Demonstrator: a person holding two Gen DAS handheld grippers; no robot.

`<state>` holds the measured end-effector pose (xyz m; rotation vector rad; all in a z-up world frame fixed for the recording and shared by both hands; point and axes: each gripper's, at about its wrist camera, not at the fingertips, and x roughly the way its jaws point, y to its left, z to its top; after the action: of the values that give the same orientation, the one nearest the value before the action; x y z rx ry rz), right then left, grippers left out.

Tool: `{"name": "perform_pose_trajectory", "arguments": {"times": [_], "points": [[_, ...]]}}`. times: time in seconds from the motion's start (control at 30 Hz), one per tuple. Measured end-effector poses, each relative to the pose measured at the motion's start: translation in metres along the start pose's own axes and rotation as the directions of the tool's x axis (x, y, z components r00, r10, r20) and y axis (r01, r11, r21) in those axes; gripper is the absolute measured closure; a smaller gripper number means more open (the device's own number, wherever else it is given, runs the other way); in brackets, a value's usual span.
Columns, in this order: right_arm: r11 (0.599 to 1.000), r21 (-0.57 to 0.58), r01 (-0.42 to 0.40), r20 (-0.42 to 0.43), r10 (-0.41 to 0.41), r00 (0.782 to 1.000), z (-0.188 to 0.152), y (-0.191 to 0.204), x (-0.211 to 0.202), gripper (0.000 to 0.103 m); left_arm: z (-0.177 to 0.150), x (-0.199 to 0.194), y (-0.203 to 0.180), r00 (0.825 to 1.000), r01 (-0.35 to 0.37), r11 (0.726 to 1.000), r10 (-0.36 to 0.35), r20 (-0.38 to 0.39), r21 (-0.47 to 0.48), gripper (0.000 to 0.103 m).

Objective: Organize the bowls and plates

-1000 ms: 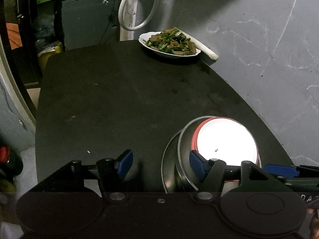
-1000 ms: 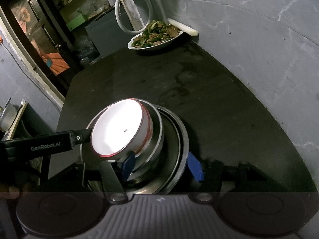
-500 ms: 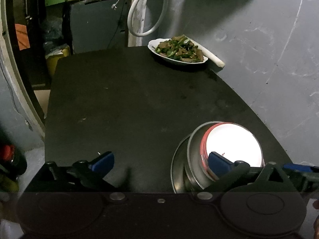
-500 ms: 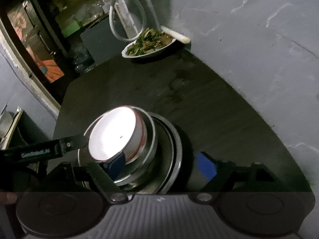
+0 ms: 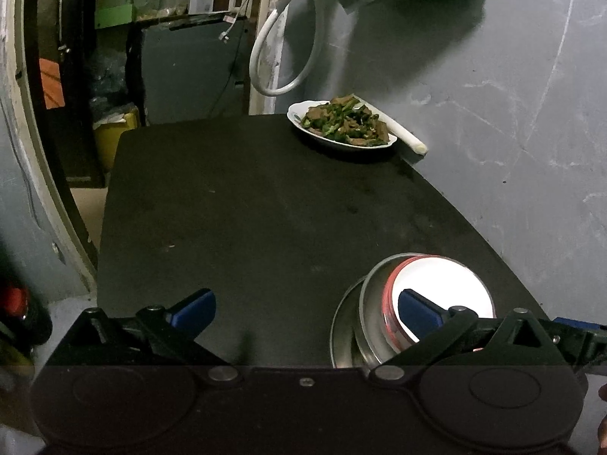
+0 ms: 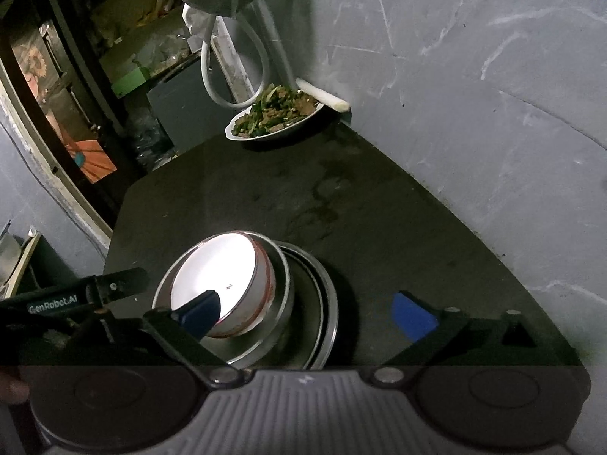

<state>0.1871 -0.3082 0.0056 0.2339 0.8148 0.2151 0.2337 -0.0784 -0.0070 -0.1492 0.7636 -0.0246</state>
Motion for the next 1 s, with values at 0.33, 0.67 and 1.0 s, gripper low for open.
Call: {"name": "perform_pose_trajectory", "arguments": {"times": [0.33, 0.67, 1.0], "points": [[1.0, 0.025, -0.004, 0.041, 0.003, 0.999, -0.001, -0.002, -0.007, 0.0, -0.004, -0.014, 0.0, 0.999, 0.003, 1.0, -0.003, 0.05, 0.003, 0.001], [0.999, 0.032, 0.002, 0.075, -0.004, 0.997, -0.008, 0.001, -0.009, 0.0, -0.005, -0.028, 0.003, 0.997, -0.027, 1.0, 0.027, 0.067, 0.0, 0.001], [1.0, 0.013, 0.008, 0.077, -0.009, 0.997, -0.011, 0.006, -0.009, 0.0, -0.009, -0.031, 0.005, 0.997, -0.025, 1.0, 0.026, 0.069, -0.007, 0.001]]}}
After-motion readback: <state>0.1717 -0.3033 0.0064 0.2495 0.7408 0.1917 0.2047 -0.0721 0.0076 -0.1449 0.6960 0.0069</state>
